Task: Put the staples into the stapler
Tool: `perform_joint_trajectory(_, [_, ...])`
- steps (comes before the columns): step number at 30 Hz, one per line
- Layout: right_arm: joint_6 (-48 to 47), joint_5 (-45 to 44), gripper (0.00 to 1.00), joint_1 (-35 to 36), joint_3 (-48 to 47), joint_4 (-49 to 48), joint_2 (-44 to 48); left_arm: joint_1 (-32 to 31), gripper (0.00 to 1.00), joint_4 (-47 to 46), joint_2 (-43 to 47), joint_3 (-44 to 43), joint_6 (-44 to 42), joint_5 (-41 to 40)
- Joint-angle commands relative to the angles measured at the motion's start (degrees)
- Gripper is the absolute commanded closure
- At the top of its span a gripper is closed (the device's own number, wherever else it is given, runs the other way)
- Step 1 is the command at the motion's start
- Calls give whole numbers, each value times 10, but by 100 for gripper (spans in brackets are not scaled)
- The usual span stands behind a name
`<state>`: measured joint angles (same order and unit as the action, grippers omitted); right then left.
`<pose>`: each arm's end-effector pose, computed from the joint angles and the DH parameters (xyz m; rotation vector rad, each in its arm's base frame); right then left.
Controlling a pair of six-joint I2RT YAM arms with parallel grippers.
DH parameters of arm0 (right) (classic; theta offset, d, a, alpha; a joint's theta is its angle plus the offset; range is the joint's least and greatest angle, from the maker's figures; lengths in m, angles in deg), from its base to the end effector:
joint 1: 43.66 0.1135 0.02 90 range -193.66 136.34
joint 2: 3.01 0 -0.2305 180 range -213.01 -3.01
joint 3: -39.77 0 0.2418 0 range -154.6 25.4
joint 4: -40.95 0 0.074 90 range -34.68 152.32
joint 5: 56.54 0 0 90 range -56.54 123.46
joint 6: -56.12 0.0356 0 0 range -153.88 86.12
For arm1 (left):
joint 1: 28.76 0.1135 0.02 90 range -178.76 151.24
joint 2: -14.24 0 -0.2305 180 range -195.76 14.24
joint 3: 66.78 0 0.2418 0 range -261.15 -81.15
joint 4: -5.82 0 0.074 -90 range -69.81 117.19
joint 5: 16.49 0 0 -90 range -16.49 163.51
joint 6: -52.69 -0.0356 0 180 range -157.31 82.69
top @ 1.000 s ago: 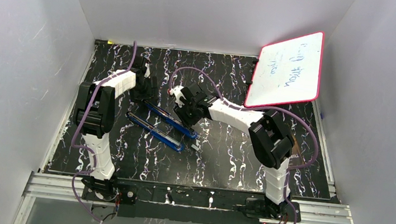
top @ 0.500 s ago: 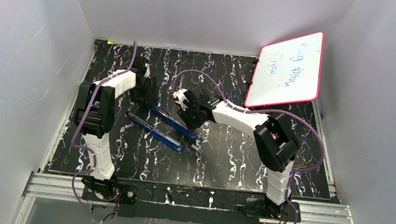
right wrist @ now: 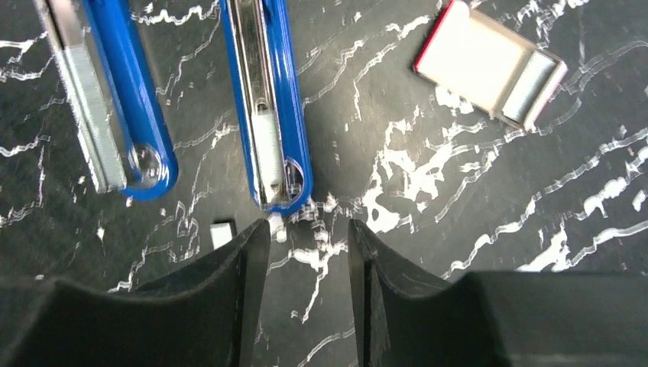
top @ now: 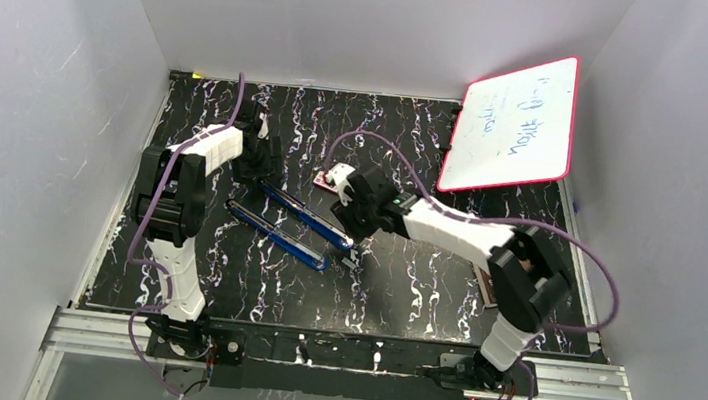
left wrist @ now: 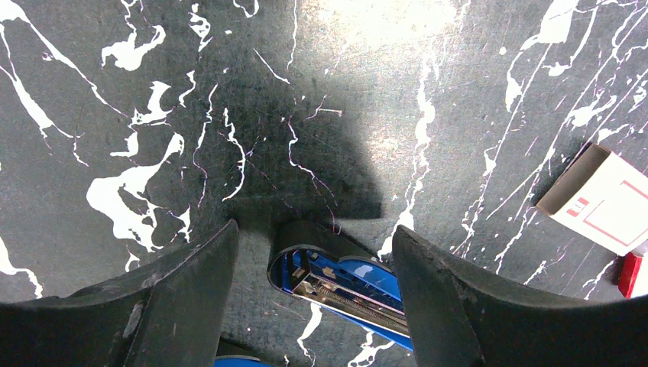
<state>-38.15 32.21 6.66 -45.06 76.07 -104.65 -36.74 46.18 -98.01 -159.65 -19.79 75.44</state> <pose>0.2340 0.2808 0.1831 -1.1399 2.2295 0.3128 0.3866 -0.0554 0.1520 -0.2065 2.6185 -0.1999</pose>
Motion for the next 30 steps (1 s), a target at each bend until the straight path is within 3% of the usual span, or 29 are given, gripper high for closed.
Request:
perform_joint_trajectory(1, [17, -15, 49, 2, 112, -164, 119, -2, 28, 8, 15, -6, -7, 0])
perform_joint_trajectory(7, [41, -4, 47, 3, 286, -350, 231, -2, 28, -4, 30, 4, -8, -3])
perform_joint_trajectory(12, [42, 17, 46, 11, 380, -461, 262, -2, 28, -9, 37, 8, -11, -11])
perform_joint_trajectory(22, [37, -9, 41, 68, 496, -623, 257, -2, 28, -11, 38, 10, -19, -29])
perform_joint_trajectory(30, [25, -53, 40, 86, 535, -707, 180, -3, 28, -11, 35, 10, -20, -32])
